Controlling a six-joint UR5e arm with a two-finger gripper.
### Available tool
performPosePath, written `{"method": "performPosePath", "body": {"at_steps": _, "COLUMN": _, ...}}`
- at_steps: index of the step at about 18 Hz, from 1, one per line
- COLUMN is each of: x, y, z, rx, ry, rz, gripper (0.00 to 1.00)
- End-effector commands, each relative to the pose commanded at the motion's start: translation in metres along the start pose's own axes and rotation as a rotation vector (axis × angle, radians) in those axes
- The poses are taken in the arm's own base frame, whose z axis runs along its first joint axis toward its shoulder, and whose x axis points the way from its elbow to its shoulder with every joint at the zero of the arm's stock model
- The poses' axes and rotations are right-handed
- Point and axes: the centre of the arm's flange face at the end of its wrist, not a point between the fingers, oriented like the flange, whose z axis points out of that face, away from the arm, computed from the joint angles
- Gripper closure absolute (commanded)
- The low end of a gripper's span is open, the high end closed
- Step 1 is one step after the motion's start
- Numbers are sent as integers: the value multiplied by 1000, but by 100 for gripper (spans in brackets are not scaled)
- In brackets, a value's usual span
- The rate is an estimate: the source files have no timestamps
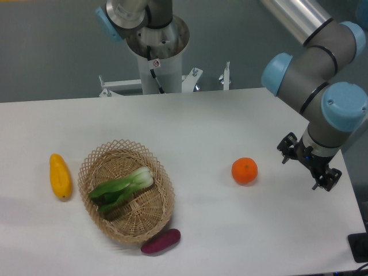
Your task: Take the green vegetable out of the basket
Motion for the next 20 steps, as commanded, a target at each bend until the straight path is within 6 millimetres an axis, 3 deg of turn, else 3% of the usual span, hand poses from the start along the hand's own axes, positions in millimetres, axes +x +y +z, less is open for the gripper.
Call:
{"method": "performPosePath", "body": {"at_steps": 6, "x": 1, "y": -1, "z": -1, "rx": 2, "ry": 2, "rz": 0, "gripper": 0}}
{"method": "performPosePath", "body": {"at_steps": 10, "x": 9, "y": -18, "z": -13, "rx": 6, "ry": -5, "rz": 20, "gripper": 0}}
{"method": "performPosePath", "body": {"at_steps": 16, "x": 59, "y": -98, "z": -21, "rx": 18, "ry": 19, "rz": 5, "gripper": 0}}
{"method": "performPosePath", "body": {"at_steps": 19, "x": 88, "y": -145, "z": -13, "rx": 30, "ry": 46, "rz": 20, "gripper": 0}}
{"method": "performPosePath", "body": {"at_steps": 20, "x": 92, "y": -153, "z": -12, "rx": 30, "ry": 48, "rz": 30, "gripper": 0}}
